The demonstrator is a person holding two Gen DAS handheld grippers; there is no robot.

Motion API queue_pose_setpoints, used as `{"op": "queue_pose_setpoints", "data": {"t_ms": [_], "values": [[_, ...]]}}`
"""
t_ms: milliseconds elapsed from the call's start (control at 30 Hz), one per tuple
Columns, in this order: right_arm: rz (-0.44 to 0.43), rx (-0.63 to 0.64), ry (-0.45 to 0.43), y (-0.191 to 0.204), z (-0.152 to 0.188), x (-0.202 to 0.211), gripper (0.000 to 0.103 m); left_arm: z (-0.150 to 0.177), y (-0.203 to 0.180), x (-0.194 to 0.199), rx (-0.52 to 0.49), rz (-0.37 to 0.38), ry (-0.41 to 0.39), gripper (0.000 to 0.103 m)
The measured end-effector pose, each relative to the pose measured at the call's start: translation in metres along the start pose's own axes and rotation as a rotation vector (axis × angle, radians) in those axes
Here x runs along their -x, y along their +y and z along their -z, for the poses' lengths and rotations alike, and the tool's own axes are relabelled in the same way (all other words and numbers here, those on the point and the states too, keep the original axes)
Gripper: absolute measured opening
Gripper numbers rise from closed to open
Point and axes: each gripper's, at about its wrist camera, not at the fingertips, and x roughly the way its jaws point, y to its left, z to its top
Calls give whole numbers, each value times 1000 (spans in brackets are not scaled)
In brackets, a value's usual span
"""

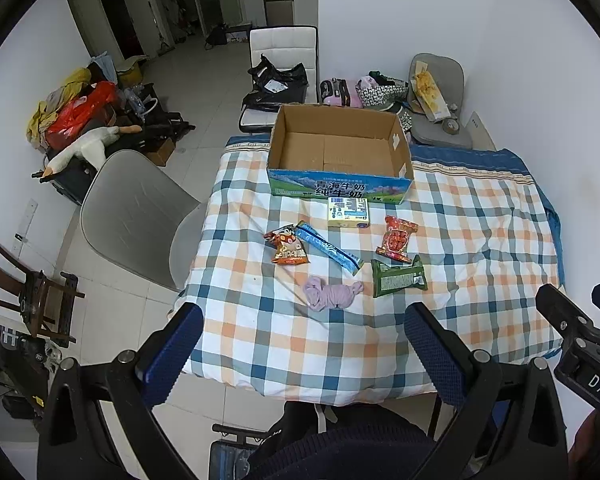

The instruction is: Organize soft objects

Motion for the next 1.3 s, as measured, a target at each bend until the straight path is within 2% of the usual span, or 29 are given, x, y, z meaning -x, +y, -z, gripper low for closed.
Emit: {"op": "queue_pose_setpoints", "data": {"t_ms": [500, 1300], "values": [[0, -1, -16, -5, 2, 10, 103, 2, -6, 14, -6, -15, -76, 103], [-4, -2, -32, -7, 5, 13, 103, 6, -6, 16, -6, -14, -87, 103]]}}
